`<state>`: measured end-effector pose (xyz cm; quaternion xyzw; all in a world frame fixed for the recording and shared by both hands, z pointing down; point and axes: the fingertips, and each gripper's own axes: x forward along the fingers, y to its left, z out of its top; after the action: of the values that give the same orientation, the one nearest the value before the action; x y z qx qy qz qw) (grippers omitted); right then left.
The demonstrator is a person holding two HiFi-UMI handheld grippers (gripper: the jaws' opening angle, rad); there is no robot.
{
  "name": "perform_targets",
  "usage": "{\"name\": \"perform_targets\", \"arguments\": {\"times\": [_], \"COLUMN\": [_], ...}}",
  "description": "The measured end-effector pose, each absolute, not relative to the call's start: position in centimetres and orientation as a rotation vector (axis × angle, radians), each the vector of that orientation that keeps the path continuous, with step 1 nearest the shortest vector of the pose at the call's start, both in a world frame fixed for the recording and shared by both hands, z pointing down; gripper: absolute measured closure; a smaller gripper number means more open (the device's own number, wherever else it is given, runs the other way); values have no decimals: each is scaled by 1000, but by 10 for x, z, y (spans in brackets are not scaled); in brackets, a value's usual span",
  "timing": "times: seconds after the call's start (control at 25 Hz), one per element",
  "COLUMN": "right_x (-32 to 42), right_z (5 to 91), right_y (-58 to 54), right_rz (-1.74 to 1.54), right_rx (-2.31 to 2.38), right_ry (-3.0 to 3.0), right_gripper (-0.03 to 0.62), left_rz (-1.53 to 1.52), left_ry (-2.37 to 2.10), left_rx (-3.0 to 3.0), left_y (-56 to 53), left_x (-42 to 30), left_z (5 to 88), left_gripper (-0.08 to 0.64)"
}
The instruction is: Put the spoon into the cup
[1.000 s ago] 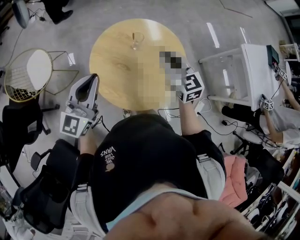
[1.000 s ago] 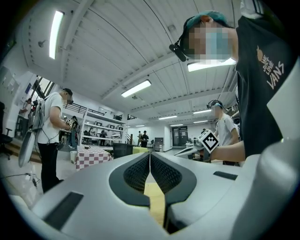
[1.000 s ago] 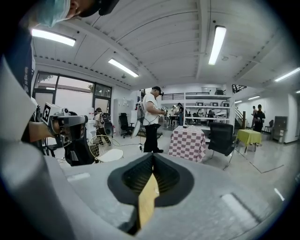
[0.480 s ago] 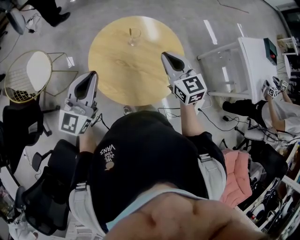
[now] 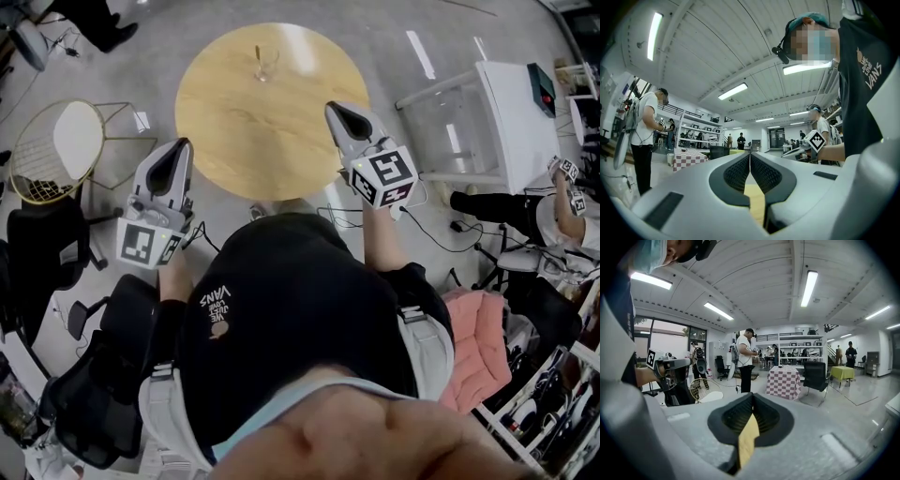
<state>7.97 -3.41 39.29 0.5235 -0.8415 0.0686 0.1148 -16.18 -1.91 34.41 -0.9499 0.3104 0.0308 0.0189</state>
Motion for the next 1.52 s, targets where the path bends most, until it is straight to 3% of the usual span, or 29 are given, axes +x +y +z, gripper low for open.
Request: {"name": "perform_targets", "arguments": {"times": [1.52], "right_x": [68], "right_z": [393], "right_y": [-12], "right_rz": [224], "right_rx": [1449], "right_ry": [-2483], "right_gripper": [595], "left_rz": [118], "left_ry": [982], "left_rx": [-2953], "left_y": [-6], "left_x": [-158], "left_z": [345], "left_gripper": [563]}}
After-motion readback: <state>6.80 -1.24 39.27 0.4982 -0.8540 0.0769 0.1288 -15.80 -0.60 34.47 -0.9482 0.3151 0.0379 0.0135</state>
